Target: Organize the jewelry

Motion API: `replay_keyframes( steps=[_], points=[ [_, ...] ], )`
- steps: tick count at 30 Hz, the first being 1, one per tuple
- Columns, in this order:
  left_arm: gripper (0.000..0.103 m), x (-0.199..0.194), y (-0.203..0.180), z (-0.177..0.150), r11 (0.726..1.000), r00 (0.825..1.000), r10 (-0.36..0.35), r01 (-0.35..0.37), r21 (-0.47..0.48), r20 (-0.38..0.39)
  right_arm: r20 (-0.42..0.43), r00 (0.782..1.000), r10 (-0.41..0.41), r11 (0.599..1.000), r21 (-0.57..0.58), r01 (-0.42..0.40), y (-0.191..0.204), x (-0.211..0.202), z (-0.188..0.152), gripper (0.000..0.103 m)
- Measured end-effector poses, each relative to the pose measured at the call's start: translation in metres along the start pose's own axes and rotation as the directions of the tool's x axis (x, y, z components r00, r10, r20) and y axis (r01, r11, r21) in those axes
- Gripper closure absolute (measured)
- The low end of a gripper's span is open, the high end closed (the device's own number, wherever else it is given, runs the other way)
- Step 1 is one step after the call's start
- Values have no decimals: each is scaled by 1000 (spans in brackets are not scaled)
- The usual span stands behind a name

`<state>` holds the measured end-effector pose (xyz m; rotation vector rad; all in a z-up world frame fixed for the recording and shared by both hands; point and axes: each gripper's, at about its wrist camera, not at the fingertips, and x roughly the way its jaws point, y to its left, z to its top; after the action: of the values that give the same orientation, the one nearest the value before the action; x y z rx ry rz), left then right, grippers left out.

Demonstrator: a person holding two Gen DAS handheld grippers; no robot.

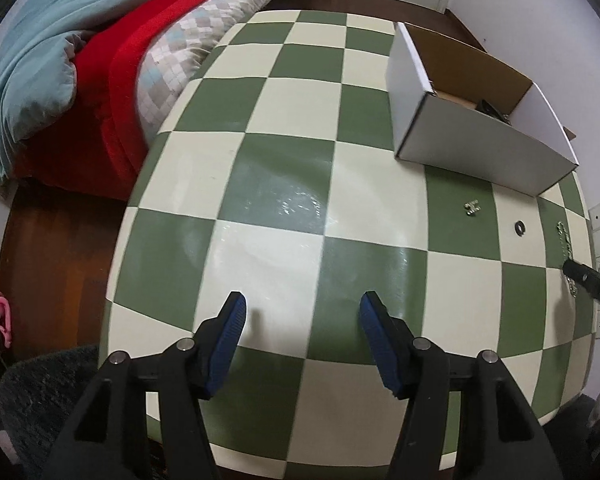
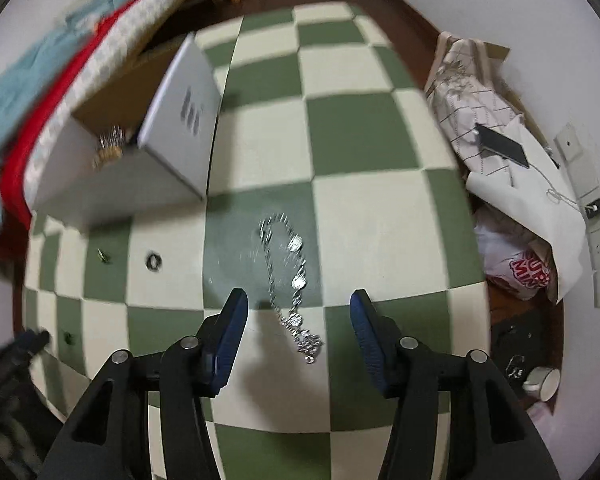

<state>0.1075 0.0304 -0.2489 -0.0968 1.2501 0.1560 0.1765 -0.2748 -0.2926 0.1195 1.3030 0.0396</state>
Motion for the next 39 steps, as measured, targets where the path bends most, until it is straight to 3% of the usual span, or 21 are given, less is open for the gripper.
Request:
replay_keyframes(
  steps=[1,2,3,4,9,21,25,26,27,28,35,39],
  points=[
    [47,0,0,1,1000,1000,3,-3,2,1,31,999,-30,999,-25,31,4,-2,-2,55],
    [47,0,0,1,1000,1000,8,-8,7,1,32,997,-69,997,-45,70,9,-2,-3,68],
    [47,0,-1,0,1000,1000,10,-10,13,0,49,993,-105,992,-70,108,14,-2,-5,90],
    [47,0,-2,0,1000,1000,10,-10,21,1,49,993,-103,992,-71,107,16,-1,-5,98],
    [47,-3,-7,-6,999,1000,-3,2,43,9,42,993,-108,992,-60,110,13,-3,-5,103],
    [46,21,-40,-10,991,999,-4,11,131,-48,26,997,-67,998,-18,68,13,-6,-16,103],
    [48,21,-48,-11,987,999,-11,16,157,-33,22,998,-63,998,-15,64,12,-6,-15,103],
    [51,20,-50,-11,986,999,-19,24,166,-27,21,998,-64,998,-15,64,12,-6,-14,103],
    [68,20,-52,-11,985,999,-39,42,170,-23,21,998,-66,998,-17,66,12,-6,-14,103],
    [93,18,-53,-11,983,998,-56,58,174,-18,21,997,-68,998,-17,68,13,-6,-14,103],
    [94,14,-61,-11,980,1000,-27,26,197,3,29,998,-54,999,1,54,12,-8,-16,103],
    [94,-2,-59,-11,982,999,-44,37,187,31,76,997,28,998,62,-33,4,-29,-16,103]
  ],
)
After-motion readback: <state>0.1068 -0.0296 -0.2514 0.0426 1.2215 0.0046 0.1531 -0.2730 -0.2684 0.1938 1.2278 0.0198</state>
